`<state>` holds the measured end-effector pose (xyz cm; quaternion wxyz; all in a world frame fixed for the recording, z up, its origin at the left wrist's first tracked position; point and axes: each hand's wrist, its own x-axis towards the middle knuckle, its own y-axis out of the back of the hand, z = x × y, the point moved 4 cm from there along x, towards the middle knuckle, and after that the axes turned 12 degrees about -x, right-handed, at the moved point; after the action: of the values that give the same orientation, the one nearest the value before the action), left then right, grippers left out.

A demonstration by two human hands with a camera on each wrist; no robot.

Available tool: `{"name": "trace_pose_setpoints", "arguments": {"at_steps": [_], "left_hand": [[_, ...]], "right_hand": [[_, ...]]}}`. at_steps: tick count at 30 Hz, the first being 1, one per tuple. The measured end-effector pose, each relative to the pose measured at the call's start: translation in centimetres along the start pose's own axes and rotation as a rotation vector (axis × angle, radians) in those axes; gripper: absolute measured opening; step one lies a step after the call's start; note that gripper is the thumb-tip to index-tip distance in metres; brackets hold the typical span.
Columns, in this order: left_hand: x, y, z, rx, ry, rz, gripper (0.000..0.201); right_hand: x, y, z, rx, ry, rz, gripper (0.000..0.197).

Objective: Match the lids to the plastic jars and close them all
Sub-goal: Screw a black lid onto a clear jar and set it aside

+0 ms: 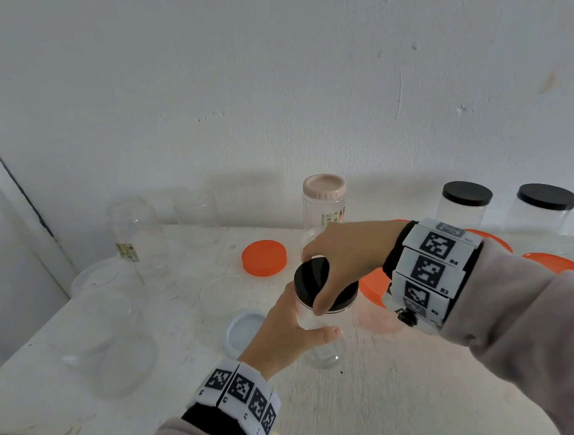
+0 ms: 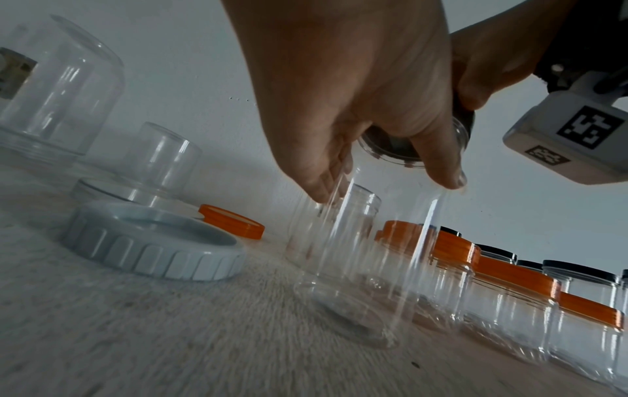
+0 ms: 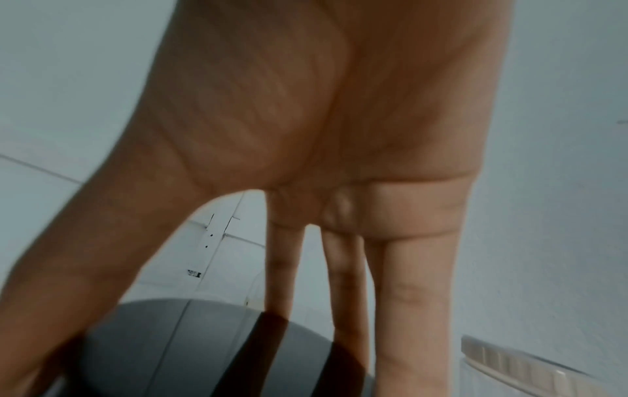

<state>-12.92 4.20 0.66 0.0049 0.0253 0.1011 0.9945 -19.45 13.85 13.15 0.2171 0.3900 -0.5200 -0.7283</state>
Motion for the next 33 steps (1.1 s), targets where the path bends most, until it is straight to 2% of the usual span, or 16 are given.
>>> {"name": "trace_pose_setpoints", "arguments": {"at_steps": [3, 5, 7, 8, 11, 14, 17, 21, 22, 26, 30, 33], "left_hand": [[0.0, -0.01, 0.08, 0.017, -0.011, -0.002, 0.078], [-0.01, -0.01, 0.01, 0.001, -0.01, 0.004, 0.079], [-0.01, -0.04, -0.09, -0.016, -0.011, 0.009, 0.08], [-0.01, -0.05, -0.13, -0.016, -0.013, 0.009, 0.081], [-0.03, -0.1, -0.03, -0.005, -0.021, 0.011, 0.082], [-0.01, -0.09, 0.03, -0.007, -0.018, 0.007, 0.083], [-0.06, -0.05, 0.11, 0.015, -0.023, 0.008, 0.079], [-0.06, -0.07, 0.0, 0.0, -0.012, 0.017, 0.08], [-0.04, -0.09, -0.03, -0.005, -0.011, 0.016, 0.081], [-0.07, -0.15, 0.06, -0.009, -0.016, 0.009, 0.087], [-0.1, -0.07, 0.02, -0.015, -0.014, 0.009, 0.084], [-0.06, -0.1, -0.02, -0.004, -0.02, -0.004, 0.081]], "right_hand": [[0.07, -0.19, -0.14, -0.022, -0.058, 0.039, 0.067], [-0.11, -0.28, -0.18, -0.021, -0.044, -0.05, 0.069], [-0.43, -0.31, -0.4, -0.025, 0.027, -0.16, 0.086], [-0.52, -0.24, -0.52, -0.031, 0.061, -0.166, 0.09], [-0.28, -0.06, -0.53, -0.012, 0.087, -0.076, 0.082], [-0.14, -0.4, -0.41, -0.024, 0.007, 0.014, 0.07], [0.08, -0.68, -0.45, -0.02, -0.039, 0.042, 0.07], [-0.45, -0.55, -0.36, 0.009, 0.026, -0.158, 0.088], [-0.64, -0.36, -0.43, 0.0, 0.054, -0.171, 0.092], [-0.59, 0.24, -0.54, 0.002, 0.089, -0.089, 0.084], [-0.16, -0.13, -0.52, -0.04, -0.016, -0.02, 0.065], [0.12, -0.43, -0.56, -0.054, -0.086, 0.028, 0.071]]}}
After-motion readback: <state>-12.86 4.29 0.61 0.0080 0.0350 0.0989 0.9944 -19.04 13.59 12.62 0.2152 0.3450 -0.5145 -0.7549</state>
